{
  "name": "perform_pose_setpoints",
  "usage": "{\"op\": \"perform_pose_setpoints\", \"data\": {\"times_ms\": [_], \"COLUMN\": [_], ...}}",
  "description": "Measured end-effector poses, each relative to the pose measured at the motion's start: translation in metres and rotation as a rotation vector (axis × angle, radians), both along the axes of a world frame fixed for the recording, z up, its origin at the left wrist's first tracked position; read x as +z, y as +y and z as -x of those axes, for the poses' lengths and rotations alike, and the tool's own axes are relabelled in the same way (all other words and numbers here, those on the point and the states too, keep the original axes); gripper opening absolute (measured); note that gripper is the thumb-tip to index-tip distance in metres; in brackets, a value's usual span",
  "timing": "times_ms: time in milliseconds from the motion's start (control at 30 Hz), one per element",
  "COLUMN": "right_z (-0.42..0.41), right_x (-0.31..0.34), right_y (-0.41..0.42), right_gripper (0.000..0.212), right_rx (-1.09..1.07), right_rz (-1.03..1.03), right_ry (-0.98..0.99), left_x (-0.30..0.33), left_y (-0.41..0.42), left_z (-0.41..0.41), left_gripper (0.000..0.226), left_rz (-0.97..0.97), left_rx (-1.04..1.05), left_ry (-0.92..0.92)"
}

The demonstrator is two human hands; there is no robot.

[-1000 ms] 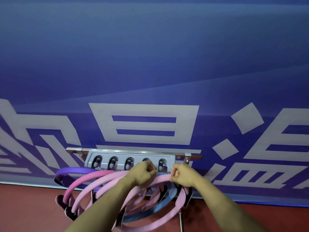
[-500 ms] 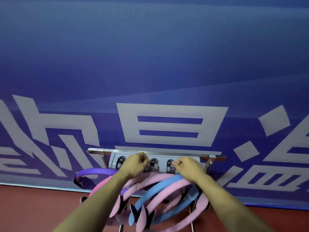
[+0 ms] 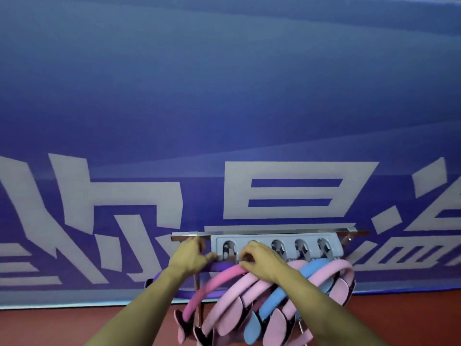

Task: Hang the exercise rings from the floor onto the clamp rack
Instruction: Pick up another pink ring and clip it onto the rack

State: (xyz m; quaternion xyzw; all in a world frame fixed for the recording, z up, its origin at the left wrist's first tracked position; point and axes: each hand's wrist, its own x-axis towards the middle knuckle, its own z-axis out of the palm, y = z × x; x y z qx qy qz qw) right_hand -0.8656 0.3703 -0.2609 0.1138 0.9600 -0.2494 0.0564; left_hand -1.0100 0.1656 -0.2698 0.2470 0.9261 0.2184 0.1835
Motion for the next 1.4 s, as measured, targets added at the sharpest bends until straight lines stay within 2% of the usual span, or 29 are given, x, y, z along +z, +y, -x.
{"op": "perform_pose_setpoints", "data": {"times_ms": [100, 300, 433, 667, 933, 1100, 1267, 1400], "right_z": [0.009, 0.008, 0.009, 0.013, 0.010, 0.007, 0.004, 0.001], "right_x": [-0.010, -0.018, -0.021, -0.024, -0.025, -0.023, -0.024, -0.023], "right_y": [-0.013, -0.013, -0.011, -0.010, -0.007, -0.004, 0.006, 0.012], "right_gripper": [0.034, 0.039, 0.037, 0.034, 0.038, 0.034, 0.028, 0.026], "right_rx": [0.096, 0.134, 0.135, 0.148, 0.131, 0.105, 0.081, 0.064], "right_rz": [-0.055, -0.076, -0.079, -0.101, -0.089, -0.032, 0.028, 0.062], "right_ry": [-0.111, -0.140, -0.127, -0.113, -0.098, -0.090, -0.068, -0.059], "left_x": [-0.019, -0.033, -0.029, -0.027, -0.032, -0.025, -0.021, -0.013], "left_y": [-0.009, -0.002, 0.003, 0.009, 0.005, 0.007, 0.018, 0.023], "left_z": [0.007, 0.004, 0.010, -0.005, -0.022, -0.018, -0.015, -0.019], "left_gripper": [0.069, 0.051, 0.057, 0.053, 0.062, 0.064, 0.056, 0.066], "left_rz": [0.093, 0.114, 0.159, 0.220, 0.185, 0.226, 0.216, 0.235], "left_rx": [-0.027, -0.062, -0.085, -0.074, -0.119, -0.124, -0.117, -0.055], "left_ry": [-0.081, -0.219, -0.228, -0.154, -0.276, -0.335, -0.235, -0.002]}}
